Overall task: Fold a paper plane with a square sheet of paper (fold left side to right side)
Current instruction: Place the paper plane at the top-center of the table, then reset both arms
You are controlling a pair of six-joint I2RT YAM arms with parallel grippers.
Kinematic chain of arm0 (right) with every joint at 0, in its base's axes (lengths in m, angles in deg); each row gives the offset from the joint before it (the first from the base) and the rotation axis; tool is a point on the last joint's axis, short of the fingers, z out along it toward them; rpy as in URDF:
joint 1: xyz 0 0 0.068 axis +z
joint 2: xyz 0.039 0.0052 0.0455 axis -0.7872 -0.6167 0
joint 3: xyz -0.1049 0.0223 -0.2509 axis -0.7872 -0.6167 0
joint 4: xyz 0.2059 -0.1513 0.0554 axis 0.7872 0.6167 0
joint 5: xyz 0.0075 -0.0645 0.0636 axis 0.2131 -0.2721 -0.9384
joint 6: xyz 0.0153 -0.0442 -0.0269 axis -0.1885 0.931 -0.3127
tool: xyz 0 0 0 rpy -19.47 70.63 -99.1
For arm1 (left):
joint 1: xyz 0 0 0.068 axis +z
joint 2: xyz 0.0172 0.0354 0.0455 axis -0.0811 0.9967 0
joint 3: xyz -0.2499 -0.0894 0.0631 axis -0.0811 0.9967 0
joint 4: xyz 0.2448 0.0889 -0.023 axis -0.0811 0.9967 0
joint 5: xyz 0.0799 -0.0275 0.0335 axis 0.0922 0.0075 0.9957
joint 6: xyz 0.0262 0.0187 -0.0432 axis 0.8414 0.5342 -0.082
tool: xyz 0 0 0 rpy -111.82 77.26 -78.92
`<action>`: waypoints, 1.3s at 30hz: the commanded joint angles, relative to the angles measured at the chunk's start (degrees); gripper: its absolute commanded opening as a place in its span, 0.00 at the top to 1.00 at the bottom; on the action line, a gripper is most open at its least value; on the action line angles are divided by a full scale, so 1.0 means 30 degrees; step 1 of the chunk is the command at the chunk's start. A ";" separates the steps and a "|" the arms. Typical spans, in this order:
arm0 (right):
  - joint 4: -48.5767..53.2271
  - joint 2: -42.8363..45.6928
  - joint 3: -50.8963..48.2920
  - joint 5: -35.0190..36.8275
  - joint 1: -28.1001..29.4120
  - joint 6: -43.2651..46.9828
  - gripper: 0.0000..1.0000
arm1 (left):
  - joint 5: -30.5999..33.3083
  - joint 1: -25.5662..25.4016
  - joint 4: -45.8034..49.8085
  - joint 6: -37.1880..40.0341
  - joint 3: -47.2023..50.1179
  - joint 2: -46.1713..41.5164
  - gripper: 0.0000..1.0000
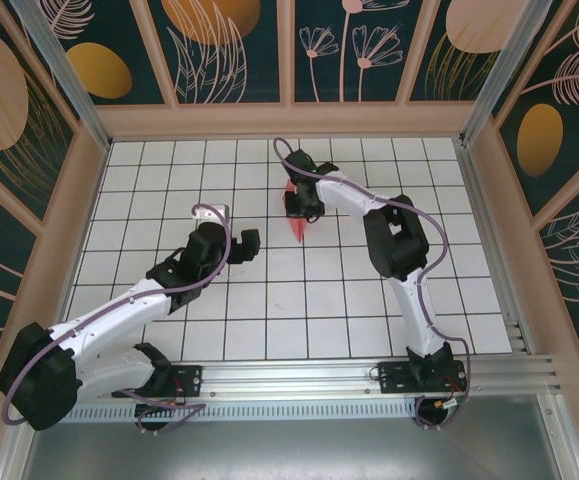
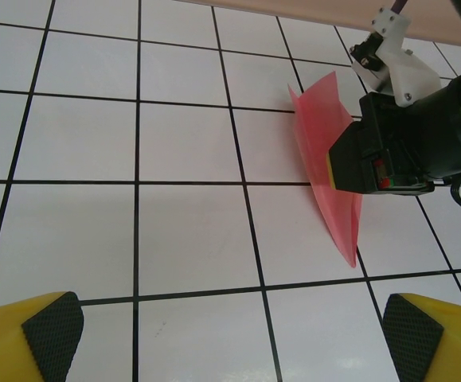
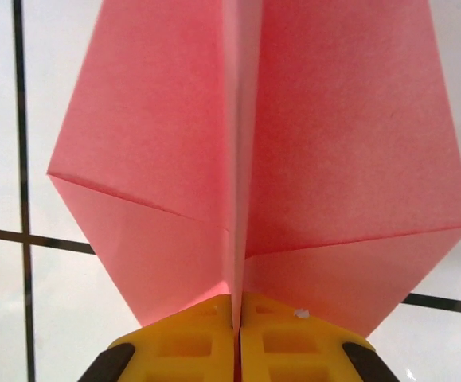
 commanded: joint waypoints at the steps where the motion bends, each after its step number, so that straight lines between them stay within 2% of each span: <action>1: 0.1458 -0.0414 0.0687 0.0302 0.0010 0.0472 0.86 | 0.0296 0.0089 0.0138 0.0332 0.0137 -0.0082 0.01; 11: 0.2391 0.1758 0.0679 0.0476 0.0175 0.0572 0.70 | 0.0952 0.0086 0.0754 0.0670 -0.0142 -0.0113 0.01; 17: 0.2109 0.5401 -0.1258 0.1114 0.0335 0.0429 0.59 | 0.0356 0.0598 0.0014 0.0527 -0.0256 -0.0157 0.01; 22: -0.0874 1.0677 -0.5981 0.1893 0.0074 0.0836 0.48 | -0.2583 0.4177 -0.0694 -0.0112 -0.0208 -0.0543 0.01; 26: -0.3738 1.4917 -1.0427 0.3183 -0.0830 0.1529 0.39 | -0.2952 0.6676 -0.1098 0.0183 -0.0297 -0.0961 0.01; 29: -0.6316 1.8007 -1.3997 0.3260 -0.3133 0.1764 0.29 | -0.3050 0.8569 -0.1999 0.0248 0.0164 -0.1419 0.01; 31: -0.8332 2.0025 -1.6388 0.3942 -0.4399 0.2048 0.19 | -0.2323 0.9555 -0.3032 0.0283 0.0911 -0.1988 0.01; 33: -1.0393 2.1669 -1.8765 0.5043 -0.5322 0.2553 0.04 | -0.0727 0.9996 -0.3970 0.0525 0.1726 -0.2531 0.01; 34: -1.1546 2.2308 -1.9932 0.5372 -0.5885 0.2773 0.01 | 0.0229 1.0116 -0.4448 0.0917 0.2155 -0.2750 0.01; 39: -1.7000 2.3562 -2.4649 0.5314 -0.8849 0.3749 0.01 | 0.3729 1.0160 -0.8016 0.3441 0.4558 -0.3396 0.02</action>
